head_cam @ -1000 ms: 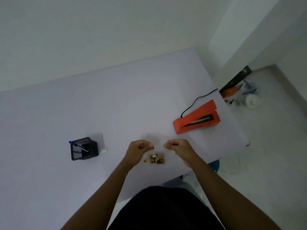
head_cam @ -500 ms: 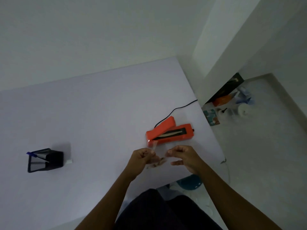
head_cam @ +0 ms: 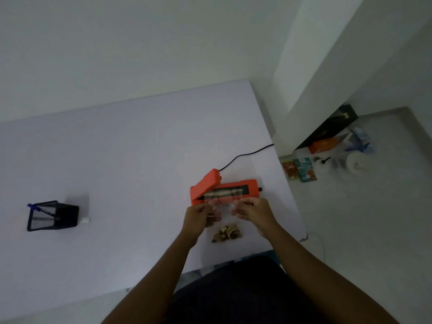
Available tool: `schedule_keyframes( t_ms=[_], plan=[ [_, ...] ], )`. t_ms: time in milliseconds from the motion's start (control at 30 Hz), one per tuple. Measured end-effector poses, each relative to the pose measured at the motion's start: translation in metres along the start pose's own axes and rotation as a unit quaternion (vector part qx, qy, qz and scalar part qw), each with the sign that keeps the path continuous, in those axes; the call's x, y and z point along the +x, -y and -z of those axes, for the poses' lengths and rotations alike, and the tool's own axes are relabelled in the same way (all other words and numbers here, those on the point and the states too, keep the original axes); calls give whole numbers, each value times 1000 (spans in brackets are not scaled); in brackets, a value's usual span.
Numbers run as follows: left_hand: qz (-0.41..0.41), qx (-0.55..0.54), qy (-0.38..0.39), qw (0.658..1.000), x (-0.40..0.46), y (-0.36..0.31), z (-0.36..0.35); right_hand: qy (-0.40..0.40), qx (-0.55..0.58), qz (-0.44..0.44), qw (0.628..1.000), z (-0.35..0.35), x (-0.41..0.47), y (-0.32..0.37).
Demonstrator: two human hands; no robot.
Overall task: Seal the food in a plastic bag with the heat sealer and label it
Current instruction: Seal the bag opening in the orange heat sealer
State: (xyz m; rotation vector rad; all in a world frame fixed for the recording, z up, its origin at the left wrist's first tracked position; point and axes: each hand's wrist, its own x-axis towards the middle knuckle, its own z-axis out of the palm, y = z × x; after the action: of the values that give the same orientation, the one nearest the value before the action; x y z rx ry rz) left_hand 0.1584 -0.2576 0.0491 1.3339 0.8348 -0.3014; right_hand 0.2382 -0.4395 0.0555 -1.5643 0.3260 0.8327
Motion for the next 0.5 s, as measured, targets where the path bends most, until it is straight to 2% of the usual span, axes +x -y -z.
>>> schedule_keyframes(
  t_ms=[500],
  plan=[
    [40,-40,-143,988,17,6,-16,-95,-17,-53,994,-14,15,-6]
  ],
)
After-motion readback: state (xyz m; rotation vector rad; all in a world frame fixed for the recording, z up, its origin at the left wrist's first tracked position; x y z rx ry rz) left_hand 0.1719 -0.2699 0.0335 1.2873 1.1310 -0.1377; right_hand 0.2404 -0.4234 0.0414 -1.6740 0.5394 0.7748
